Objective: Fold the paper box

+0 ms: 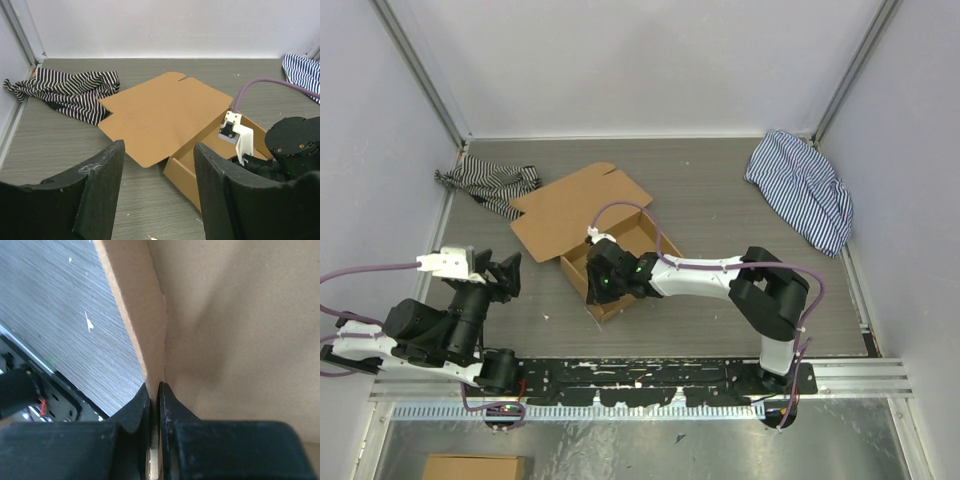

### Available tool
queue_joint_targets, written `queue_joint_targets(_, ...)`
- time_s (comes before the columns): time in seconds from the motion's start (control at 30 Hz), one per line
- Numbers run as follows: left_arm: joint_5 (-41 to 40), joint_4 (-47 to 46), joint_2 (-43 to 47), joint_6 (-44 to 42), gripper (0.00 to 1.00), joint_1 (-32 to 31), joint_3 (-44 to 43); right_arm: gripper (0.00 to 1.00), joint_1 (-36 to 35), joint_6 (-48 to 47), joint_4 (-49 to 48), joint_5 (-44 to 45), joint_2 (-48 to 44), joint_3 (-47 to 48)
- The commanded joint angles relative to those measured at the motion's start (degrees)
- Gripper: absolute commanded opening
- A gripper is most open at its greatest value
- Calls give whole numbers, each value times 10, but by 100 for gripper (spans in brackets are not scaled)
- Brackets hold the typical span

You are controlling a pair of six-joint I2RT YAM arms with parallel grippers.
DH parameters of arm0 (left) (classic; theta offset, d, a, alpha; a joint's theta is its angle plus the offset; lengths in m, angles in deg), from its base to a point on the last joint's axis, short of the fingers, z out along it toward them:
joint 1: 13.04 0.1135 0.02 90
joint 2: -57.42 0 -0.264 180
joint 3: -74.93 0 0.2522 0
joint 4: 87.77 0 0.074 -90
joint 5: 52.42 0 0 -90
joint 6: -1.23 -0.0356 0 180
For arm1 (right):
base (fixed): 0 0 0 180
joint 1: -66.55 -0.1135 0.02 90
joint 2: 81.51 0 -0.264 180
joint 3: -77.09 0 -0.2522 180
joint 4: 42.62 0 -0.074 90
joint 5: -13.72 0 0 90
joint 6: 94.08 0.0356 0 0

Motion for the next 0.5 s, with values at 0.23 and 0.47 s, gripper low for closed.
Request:
queue_joint_targets(0.23, -73, 9, 10, 11, 64, -4, 4, 1, 16, 265, 6, 73, -34, -44)
queue_joint_targets(0.47, -73, 13, 6, 12, 64, -6, 4, 1, -2, 328, 66, 148, -47, 14)
